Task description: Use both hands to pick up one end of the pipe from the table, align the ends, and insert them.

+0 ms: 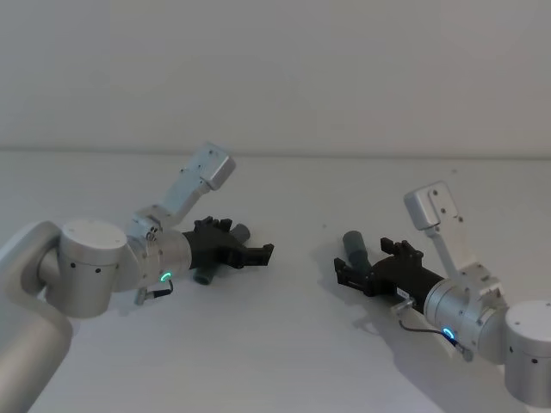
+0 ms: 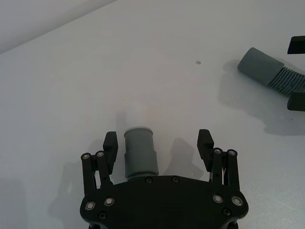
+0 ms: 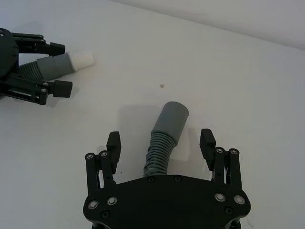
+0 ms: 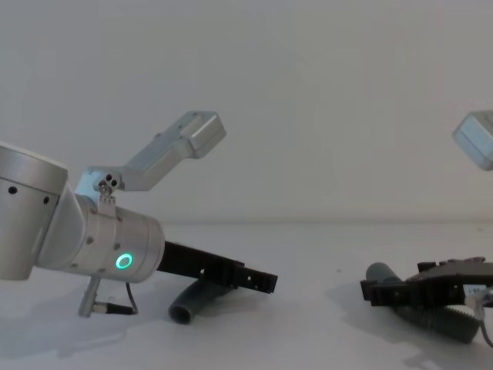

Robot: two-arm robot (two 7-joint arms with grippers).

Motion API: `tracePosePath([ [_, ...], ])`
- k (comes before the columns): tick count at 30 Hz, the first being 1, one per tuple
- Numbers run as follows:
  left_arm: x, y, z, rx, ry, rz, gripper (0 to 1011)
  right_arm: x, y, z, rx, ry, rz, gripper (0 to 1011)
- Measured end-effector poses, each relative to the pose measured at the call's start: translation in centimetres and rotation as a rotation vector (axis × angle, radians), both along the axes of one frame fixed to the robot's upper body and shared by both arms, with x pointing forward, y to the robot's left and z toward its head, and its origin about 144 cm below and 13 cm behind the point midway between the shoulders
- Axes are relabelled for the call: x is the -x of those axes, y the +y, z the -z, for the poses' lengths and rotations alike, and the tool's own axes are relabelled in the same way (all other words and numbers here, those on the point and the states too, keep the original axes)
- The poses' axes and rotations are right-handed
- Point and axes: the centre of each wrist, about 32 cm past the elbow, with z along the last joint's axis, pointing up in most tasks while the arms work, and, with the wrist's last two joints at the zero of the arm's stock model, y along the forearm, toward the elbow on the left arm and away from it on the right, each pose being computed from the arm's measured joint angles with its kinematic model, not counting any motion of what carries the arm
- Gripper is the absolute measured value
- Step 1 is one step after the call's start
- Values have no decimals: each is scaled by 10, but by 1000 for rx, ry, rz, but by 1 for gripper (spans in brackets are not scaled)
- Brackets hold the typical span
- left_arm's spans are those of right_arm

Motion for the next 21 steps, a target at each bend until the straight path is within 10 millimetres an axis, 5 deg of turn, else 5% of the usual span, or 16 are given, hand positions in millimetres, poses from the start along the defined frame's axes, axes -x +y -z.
tracePosePath([
  [21,0,0,0,0,0,0,1001,0,0,0,0,0,0,1001],
])
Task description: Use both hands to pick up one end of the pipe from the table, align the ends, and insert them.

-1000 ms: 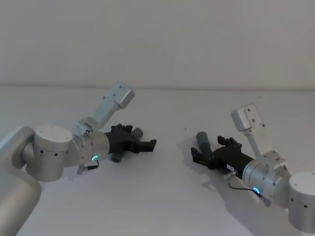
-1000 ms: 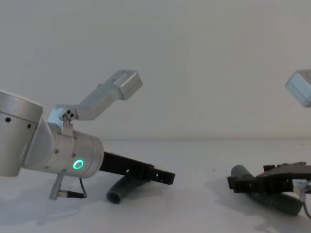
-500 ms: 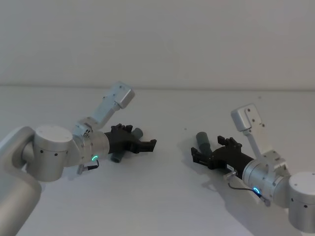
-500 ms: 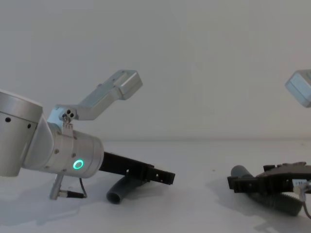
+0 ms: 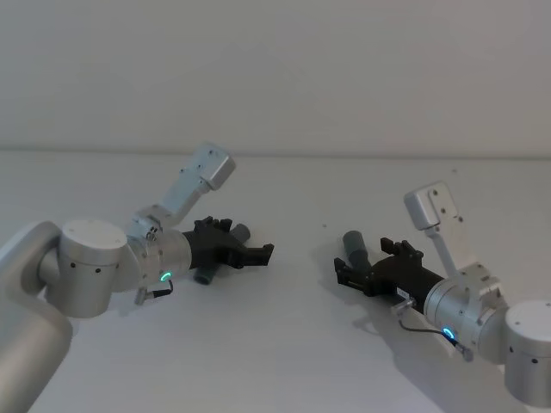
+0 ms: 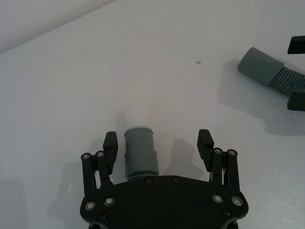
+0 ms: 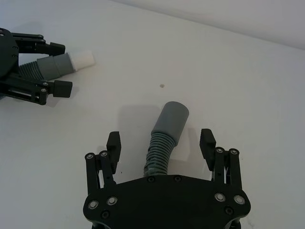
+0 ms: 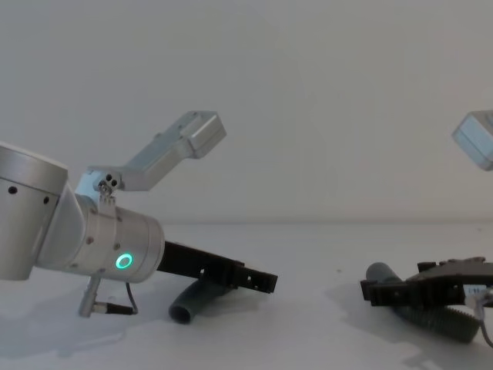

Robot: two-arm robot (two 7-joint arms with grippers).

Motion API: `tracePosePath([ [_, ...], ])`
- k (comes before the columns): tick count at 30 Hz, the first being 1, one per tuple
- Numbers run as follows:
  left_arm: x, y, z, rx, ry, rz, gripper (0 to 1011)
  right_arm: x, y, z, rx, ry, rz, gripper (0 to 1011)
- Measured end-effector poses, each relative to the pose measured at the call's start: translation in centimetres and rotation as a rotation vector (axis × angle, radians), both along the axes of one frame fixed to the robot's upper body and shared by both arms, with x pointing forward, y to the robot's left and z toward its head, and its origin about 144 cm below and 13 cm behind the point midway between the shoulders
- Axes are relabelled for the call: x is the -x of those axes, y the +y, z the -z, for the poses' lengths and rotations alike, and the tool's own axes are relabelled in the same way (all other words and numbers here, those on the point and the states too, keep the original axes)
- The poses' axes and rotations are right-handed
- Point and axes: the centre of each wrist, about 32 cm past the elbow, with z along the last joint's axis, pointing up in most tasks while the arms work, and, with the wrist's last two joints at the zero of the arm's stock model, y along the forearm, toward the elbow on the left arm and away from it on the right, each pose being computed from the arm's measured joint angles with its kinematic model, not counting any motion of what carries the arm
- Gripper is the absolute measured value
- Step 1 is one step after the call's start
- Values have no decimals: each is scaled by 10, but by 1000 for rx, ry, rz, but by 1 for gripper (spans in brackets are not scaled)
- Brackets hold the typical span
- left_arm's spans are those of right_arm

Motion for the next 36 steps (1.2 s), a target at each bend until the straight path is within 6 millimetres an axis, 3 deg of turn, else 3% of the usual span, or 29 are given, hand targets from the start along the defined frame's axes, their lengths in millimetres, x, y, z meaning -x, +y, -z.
tracePosePath([
  [36,-1,-1,-1,-4,0,5,1001,0,0,0,2,-1,2,1001],
])
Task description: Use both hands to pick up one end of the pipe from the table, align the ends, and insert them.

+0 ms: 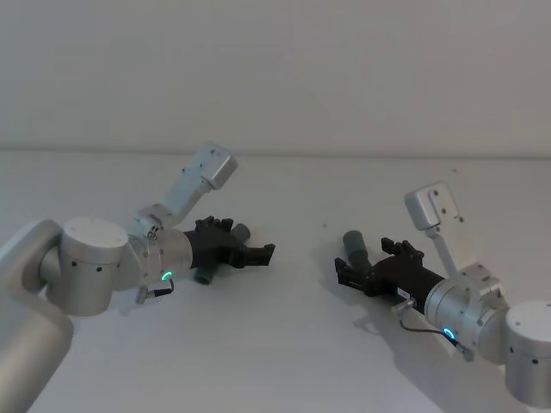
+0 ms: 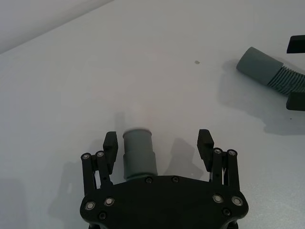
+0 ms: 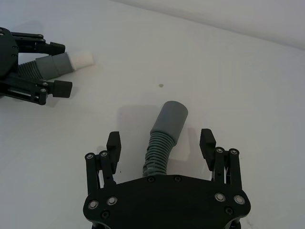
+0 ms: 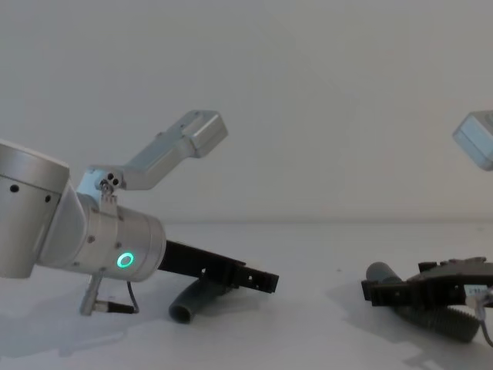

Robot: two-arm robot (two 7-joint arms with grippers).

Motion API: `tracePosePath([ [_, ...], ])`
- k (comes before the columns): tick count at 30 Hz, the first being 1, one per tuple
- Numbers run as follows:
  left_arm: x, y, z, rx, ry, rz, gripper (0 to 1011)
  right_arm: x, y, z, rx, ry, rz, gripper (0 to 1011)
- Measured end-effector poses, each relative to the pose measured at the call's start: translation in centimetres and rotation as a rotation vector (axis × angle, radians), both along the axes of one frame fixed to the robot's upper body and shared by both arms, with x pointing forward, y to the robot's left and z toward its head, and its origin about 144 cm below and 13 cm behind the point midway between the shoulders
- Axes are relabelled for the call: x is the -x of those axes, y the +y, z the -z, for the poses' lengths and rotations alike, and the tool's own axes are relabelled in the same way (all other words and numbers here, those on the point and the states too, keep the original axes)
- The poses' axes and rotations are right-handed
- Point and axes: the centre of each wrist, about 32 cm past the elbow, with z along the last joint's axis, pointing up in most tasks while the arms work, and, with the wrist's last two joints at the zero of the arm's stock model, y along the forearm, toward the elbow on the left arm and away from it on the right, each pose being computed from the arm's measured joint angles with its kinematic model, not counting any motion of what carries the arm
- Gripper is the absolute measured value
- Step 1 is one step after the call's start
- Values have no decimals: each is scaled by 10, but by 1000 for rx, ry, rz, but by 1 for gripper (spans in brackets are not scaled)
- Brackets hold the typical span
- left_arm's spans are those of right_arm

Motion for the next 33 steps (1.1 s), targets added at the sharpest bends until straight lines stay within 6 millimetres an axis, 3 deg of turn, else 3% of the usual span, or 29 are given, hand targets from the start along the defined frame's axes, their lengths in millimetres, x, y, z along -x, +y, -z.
tracePosePath([
  [33,-2,-7,-5,-36,25,24,1001,4,0,6,59,28,-11,1001],
])
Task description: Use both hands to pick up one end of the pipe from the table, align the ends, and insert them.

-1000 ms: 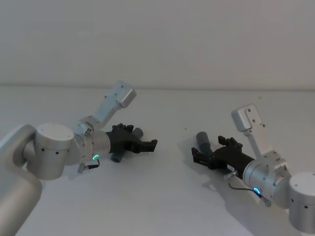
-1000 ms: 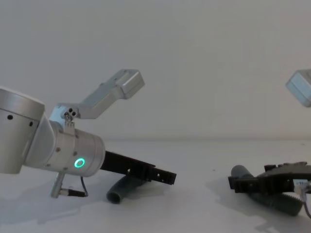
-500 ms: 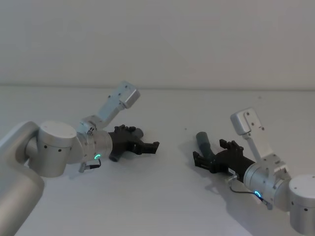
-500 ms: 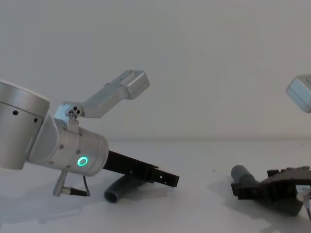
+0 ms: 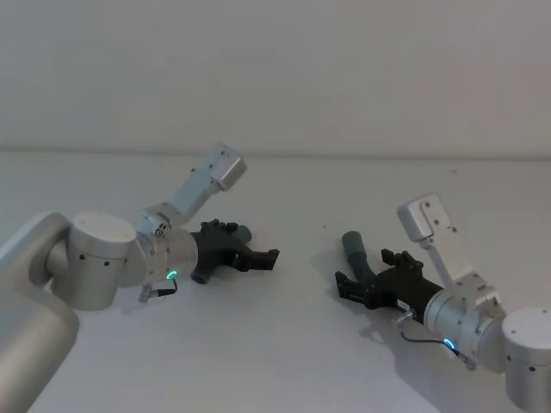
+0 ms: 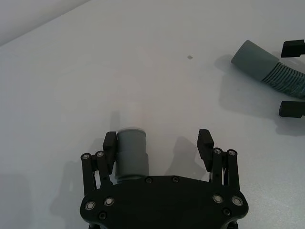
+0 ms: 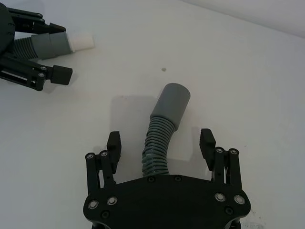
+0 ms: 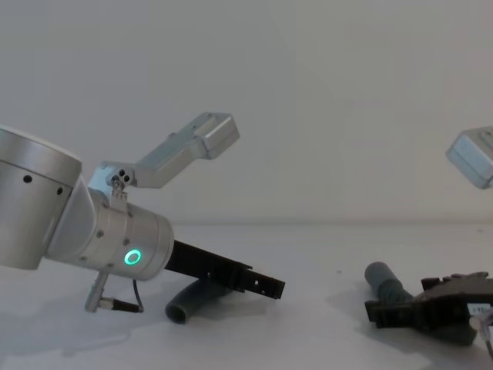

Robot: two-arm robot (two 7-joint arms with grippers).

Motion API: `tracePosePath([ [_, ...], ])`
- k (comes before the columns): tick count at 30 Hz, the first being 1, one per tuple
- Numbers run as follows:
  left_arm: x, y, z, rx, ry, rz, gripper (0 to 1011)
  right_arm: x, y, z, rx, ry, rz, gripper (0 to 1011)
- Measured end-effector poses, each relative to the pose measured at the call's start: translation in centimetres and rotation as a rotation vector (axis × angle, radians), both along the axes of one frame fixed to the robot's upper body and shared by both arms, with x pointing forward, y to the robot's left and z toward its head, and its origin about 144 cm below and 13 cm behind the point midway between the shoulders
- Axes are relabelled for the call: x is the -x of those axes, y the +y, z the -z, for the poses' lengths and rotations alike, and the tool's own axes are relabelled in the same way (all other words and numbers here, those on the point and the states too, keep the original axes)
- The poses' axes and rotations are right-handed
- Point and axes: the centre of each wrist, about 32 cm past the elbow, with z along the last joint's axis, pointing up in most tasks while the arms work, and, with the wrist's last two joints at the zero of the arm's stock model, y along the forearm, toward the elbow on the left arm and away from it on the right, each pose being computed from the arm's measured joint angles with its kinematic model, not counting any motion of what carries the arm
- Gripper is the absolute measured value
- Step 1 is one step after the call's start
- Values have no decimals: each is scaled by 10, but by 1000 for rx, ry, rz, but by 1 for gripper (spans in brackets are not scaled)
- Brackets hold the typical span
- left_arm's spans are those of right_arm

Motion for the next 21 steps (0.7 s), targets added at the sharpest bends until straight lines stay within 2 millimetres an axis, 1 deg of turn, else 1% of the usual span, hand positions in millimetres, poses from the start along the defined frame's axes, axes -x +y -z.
tracePosePath([
  [2,0,0,0,-1,0,0,1001,0,0,0,1,1,-1,991],
  [6,0,0,0,-2,0,-1,1001,0,0,0,4,5,-4,881],
  [8,0,0,0,-2,0,-1,986,0,0,1,6,6,-4,851],
  [9,0,-1,0,-3,0,-1,961,0,0,1,7,7,-5,797],
  [10,0,-1,0,-3,0,-1,947,0,0,1,7,7,-5,768],
  [11,0,-1,0,-3,0,-1,906,0,0,1,7,7,-5,749],
  [13,0,-1,0,-3,0,-1,883,0,0,1,8,8,-6,690],
  [14,0,-1,0,-3,0,-1,841,0,0,1,9,9,-6,632],
  [15,0,-1,0,-3,0,-1,808,0,0,1,9,9,-6,611],
  [16,0,-1,0,-3,0,-1,808,0,0,1,9,9,-6,611],
  [17,0,-1,0,-3,-1,-1,770,0,0,1,10,10,-6,553],
  [19,0,-1,0,-3,-1,-1,704,0,0,1,11,10,-6,515],
  [20,0,-1,0,-3,-1,-1,674,0,0,1,11,11,-6,457],
  [21,0,-1,0,-3,-1,-1,656,0,0,2,12,11,-6,429],
])
